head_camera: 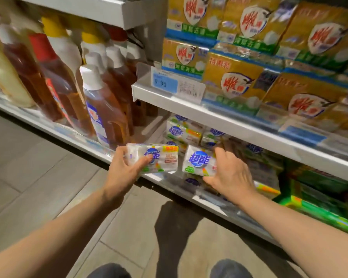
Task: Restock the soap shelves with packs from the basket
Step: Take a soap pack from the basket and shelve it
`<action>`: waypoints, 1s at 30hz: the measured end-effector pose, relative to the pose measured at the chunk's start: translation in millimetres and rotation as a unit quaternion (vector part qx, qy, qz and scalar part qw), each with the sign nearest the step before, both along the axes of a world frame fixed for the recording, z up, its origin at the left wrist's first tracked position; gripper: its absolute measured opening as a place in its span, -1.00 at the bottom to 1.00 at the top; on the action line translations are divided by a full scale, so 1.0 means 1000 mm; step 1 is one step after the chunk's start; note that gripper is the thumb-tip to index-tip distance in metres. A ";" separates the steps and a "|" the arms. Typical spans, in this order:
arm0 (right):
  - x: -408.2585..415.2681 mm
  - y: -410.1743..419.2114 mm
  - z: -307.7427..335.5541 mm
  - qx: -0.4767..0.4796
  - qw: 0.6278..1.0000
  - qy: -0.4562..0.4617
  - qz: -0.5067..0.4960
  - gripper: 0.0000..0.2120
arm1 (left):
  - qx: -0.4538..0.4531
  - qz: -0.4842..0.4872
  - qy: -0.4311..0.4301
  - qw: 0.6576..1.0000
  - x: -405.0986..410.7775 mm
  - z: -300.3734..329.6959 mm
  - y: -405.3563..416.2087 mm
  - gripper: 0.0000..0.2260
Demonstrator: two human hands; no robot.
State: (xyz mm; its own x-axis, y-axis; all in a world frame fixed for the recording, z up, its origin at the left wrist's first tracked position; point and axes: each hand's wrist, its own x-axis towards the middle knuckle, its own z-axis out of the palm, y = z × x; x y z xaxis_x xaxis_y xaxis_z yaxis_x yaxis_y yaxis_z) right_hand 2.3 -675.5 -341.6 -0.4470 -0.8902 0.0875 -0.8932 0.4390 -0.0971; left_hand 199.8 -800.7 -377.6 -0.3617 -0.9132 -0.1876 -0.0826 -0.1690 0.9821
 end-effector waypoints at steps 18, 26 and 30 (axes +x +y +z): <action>-0.015 0.013 -0.017 -0.013 0.996 -0.061 -0.068 -0.45 | -0.013 -0.084 -0.005 0.996 -0.018 -0.015 -0.014 -0.62; -0.012 0.012 -0.013 0.019 0.994 -0.061 -0.090 -0.47 | -0.019 -0.102 -0.072 0.992 -0.023 -0.026 -0.032 -0.59; -0.011 0.012 -0.011 0.036 0.993 -0.056 -0.096 -0.46 | -0.006 -0.111 -0.132 0.985 -0.031 -0.025 -0.043 -0.58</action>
State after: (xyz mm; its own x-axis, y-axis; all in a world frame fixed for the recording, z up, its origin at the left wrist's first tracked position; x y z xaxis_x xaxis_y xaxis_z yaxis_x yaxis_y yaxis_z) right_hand -8.9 -664.0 -352.9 -0.6130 -0.7894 -0.0325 -0.7775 0.6101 -0.1528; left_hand 168.8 -843.6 -402.2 -0.4925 -0.8200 -0.2917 -0.3692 -0.1067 0.9232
